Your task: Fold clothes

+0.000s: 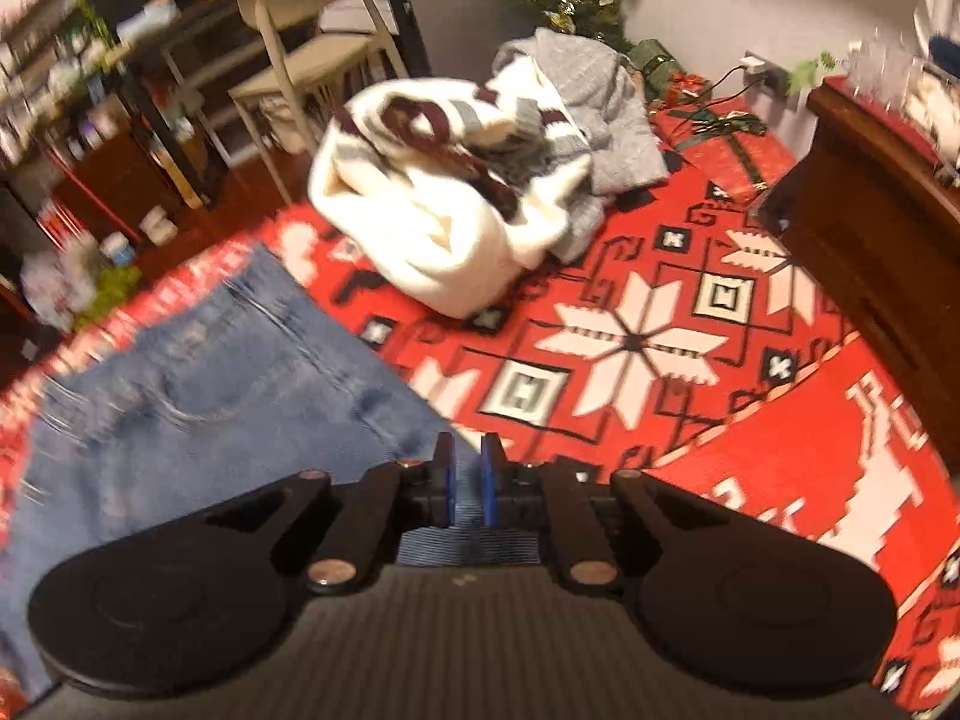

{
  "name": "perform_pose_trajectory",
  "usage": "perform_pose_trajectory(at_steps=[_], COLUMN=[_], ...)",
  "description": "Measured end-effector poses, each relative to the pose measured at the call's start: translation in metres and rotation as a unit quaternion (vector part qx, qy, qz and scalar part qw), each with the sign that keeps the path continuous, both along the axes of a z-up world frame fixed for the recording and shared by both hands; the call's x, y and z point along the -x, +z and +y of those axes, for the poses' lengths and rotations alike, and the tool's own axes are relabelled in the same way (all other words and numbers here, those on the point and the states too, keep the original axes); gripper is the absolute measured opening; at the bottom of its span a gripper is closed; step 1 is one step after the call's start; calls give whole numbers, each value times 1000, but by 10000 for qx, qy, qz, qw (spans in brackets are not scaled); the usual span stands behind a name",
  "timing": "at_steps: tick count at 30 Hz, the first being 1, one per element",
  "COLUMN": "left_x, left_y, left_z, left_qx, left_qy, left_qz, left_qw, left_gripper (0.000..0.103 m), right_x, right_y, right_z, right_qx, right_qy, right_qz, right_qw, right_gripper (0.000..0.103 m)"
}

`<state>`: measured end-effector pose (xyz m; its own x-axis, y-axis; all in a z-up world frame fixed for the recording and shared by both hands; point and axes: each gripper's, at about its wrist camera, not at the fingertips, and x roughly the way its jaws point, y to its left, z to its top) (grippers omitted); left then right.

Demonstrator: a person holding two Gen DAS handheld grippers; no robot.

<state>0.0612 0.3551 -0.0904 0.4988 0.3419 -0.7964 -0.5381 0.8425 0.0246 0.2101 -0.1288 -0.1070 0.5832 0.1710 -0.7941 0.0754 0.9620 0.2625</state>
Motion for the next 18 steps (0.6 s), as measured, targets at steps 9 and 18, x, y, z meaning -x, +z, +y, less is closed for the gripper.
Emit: perform_pose_trajectory(at_steps=[9,18], left_x=[-38,-82], left_y=[6,-29], left_z=[-43,-101], left_qx=[1667,1416], left_qy=[-880,-1631], left_qz=[-431,-3], left_qw=[9811,9764], left_gripper=[13,7], right_x=[9,11], right_y=[-2,-30], right_z=[87,133], right_qx=[-689,-130], right_qy=[1240,1605], right_qz=[236,380], right_qw=[9896,9862], right_gripper=[8,6])
